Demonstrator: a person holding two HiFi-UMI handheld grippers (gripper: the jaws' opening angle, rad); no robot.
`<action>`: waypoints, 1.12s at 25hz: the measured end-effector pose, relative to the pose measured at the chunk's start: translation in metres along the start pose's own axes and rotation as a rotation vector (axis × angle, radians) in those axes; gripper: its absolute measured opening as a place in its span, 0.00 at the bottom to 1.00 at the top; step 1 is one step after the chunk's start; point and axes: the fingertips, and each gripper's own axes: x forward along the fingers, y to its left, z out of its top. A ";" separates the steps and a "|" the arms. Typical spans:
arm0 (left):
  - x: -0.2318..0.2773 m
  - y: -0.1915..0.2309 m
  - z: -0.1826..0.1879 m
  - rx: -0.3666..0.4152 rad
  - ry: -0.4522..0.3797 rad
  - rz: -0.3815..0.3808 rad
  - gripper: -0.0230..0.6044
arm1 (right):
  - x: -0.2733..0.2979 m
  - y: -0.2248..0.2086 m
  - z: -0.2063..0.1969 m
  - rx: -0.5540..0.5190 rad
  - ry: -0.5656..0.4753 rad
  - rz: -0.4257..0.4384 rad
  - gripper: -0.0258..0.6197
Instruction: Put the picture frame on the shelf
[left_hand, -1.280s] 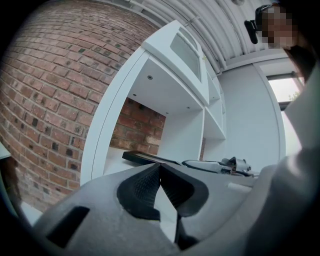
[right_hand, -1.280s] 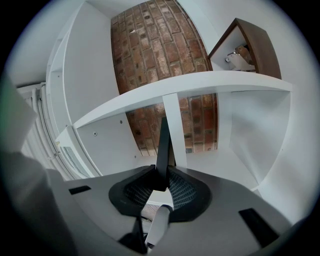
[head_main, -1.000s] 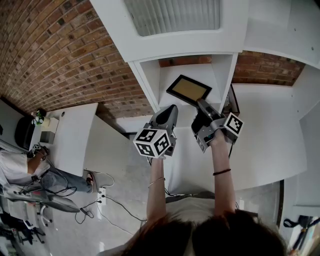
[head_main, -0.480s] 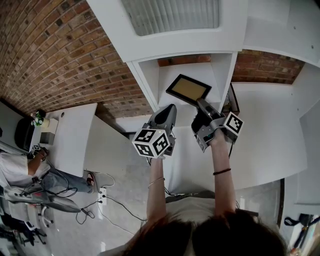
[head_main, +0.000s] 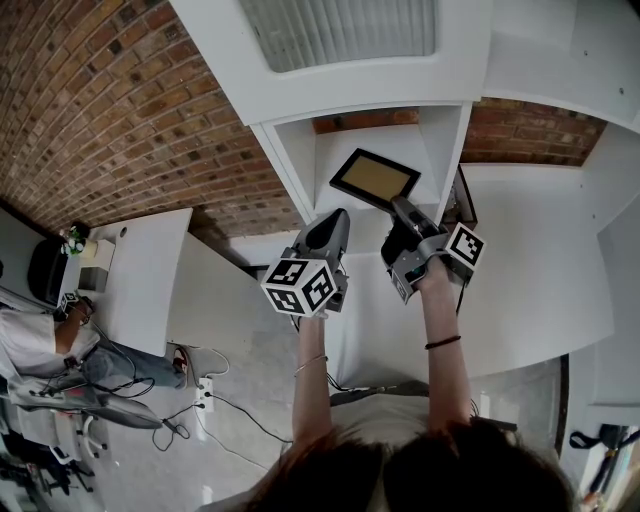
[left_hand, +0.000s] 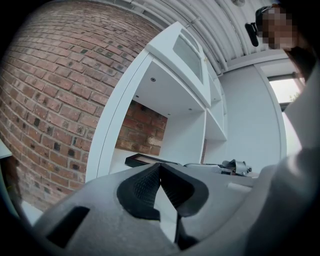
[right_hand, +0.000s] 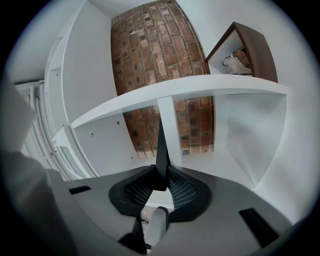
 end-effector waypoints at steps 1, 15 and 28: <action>0.000 0.000 0.000 0.000 0.001 0.000 0.05 | 0.000 0.000 0.000 0.000 -0.001 -0.002 0.16; 0.000 -0.002 -0.002 -0.003 0.009 -0.004 0.05 | -0.001 0.000 -0.001 -0.006 0.000 -0.022 0.16; -0.004 -0.001 -0.005 -0.010 0.016 0.005 0.05 | 0.001 -0.004 -0.008 0.012 0.026 -0.013 0.19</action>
